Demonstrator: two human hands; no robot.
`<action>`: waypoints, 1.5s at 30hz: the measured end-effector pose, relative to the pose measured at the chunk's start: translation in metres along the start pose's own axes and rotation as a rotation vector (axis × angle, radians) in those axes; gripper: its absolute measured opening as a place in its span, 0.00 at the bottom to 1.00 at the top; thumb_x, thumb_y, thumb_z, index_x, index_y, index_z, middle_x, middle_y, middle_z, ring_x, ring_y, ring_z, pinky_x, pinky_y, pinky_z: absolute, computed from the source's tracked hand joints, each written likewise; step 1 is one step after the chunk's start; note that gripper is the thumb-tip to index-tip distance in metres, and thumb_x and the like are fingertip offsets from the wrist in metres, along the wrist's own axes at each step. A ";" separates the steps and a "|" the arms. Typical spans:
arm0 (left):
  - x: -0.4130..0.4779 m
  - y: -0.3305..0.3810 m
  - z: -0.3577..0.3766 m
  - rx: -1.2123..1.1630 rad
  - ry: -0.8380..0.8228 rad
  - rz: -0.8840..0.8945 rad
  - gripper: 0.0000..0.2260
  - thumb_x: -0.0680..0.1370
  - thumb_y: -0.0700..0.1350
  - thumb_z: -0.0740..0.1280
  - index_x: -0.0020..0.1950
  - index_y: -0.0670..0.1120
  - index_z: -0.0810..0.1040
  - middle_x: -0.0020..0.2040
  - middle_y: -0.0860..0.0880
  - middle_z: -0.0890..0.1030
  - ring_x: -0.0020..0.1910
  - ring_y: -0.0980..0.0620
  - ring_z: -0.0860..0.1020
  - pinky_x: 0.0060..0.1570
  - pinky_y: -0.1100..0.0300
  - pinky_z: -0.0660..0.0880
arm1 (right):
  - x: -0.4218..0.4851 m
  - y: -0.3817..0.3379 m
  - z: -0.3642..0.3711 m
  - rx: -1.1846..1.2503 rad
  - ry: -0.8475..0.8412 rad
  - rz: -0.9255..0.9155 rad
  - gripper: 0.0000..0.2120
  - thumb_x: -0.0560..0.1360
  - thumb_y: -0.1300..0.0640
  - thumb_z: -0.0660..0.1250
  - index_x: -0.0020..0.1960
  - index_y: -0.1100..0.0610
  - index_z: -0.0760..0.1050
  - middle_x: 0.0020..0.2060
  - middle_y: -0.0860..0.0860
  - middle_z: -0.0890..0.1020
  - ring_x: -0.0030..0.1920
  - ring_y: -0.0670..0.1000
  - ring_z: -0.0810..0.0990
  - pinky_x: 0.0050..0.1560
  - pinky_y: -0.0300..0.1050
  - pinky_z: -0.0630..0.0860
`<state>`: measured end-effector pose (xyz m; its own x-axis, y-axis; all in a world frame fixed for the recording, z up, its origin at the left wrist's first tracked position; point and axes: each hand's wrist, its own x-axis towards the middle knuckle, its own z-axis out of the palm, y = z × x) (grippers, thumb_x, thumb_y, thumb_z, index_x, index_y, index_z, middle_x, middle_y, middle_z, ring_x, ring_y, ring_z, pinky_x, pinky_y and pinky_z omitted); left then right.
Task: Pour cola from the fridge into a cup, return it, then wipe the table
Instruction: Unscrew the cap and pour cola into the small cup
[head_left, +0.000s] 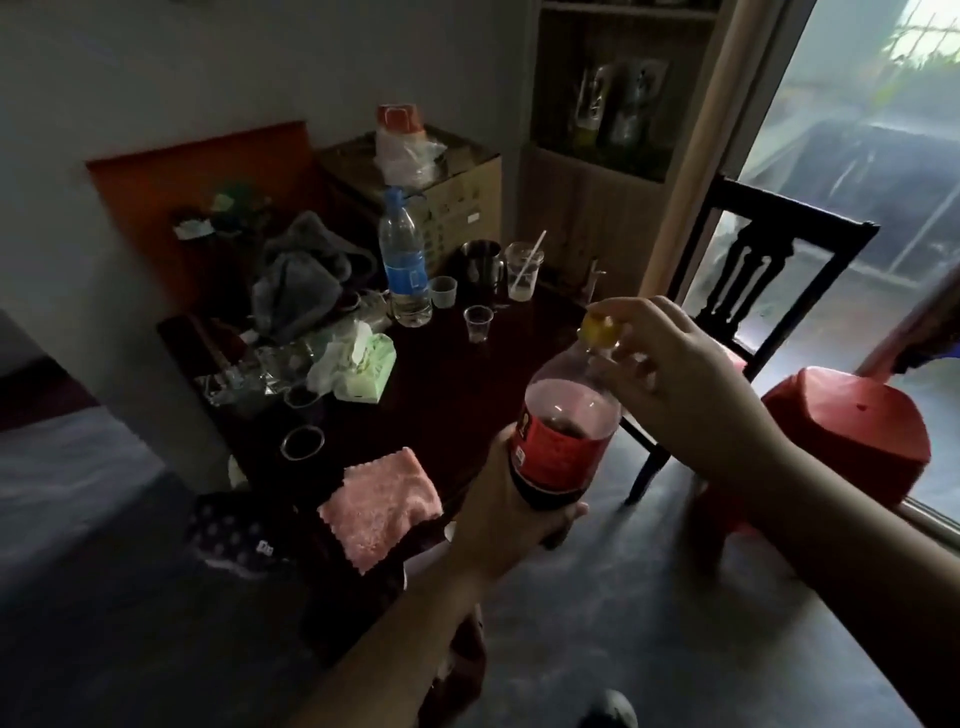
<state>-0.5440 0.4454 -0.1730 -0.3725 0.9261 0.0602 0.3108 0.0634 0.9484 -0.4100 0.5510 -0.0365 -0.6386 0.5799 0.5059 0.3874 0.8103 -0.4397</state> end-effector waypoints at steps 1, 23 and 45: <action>0.010 0.001 0.007 -0.001 0.020 -0.015 0.40 0.62 0.49 0.80 0.67 0.56 0.62 0.59 0.59 0.75 0.56 0.66 0.75 0.54 0.69 0.72 | 0.009 0.013 0.000 0.001 -0.014 -0.022 0.17 0.75 0.55 0.67 0.63 0.52 0.71 0.56 0.48 0.75 0.45 0.43 0.78 0.45 0.39 0.77; 0.171 -0.031 0.038 0.060 0.466 -0.355 0.35 0.58 0.51 0.81 0.57 0.66 0.65 0.51 0.61 0.80 0.49 0.67 0.78 0.49 0.68 0.73 | 0.188 0.169 0.081 0.233 -0.369 -0.289 0.18 0.75 0.54 0.66 0.64 0.51 0.71 0.53 0.46 0.75 0.44 0.42 0.77 0.45 0.44 0.79; 0.294 -0.049 0.007 0.094 0.565 -0.367 0.39 0.59 0.48 0.81 0.63 0.60 0.65 0.55 0.61 0.78 0.54 0.67 0.76 0.52 0.70 0.72 | 0.333 0.222 0.144 0.077 -0.436 -0.309 0.15 0.75 0.42 0.62 0.50 0.54 0.75 0.41 0.47 0.80 0.40 0.49 0.76 0.35 0.44 0.68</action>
<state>-0.6625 0.7172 -0.2039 -0.8599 0.5037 -0.0829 0.1419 0.3920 0.9090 -0.6326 0.9117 -0.0722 -0.9384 0.2129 0.2722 0.0982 0.9195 -0.3806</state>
